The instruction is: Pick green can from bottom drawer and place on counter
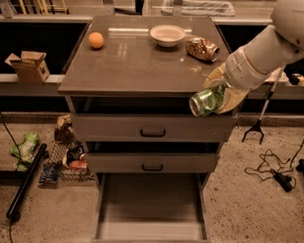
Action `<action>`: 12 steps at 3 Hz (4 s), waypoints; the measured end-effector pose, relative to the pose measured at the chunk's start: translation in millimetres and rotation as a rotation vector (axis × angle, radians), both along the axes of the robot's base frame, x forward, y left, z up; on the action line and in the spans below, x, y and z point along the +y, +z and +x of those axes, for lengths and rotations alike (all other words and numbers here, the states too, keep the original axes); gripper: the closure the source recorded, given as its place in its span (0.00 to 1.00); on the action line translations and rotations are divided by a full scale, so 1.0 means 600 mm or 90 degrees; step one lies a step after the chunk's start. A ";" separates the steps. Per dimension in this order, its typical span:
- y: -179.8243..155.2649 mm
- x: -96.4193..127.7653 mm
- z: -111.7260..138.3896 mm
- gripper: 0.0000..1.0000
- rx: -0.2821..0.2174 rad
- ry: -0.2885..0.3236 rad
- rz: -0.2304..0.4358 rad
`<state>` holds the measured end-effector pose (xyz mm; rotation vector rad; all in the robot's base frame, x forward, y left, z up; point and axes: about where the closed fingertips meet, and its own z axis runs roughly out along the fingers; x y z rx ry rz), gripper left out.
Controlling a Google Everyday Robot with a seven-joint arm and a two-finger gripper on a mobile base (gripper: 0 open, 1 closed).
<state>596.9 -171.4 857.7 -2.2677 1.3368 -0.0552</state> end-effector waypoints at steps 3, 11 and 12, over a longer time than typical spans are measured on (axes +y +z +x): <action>0.067 0.107 0.140 1.00 0.031 -0.029 0.104; -0.023 0.214 0.337 0.13 0.110 -0.302 0.183; -0.018 0.209 0.341 0.00 0.110 -0.303 0.192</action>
Offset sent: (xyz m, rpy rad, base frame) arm 0.1090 0.0791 0.0968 0.2217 -0.0251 0.0299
